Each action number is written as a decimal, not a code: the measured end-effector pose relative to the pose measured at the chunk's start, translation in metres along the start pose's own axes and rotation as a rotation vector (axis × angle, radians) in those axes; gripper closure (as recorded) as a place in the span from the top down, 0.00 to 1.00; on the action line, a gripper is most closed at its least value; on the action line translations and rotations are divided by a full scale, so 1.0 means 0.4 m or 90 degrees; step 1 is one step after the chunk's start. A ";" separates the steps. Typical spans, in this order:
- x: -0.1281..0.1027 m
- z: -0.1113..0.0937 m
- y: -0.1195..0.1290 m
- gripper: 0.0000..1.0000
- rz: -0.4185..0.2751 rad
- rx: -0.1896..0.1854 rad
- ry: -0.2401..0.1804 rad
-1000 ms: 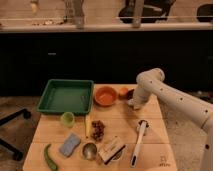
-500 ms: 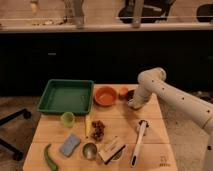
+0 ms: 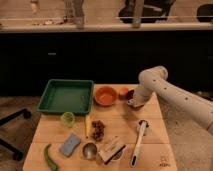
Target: Wipe red bowl with towel
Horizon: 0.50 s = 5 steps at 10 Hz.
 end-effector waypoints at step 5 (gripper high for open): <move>-0.014 -0.089 -0.014 0.00 -0.021 0.052 0.013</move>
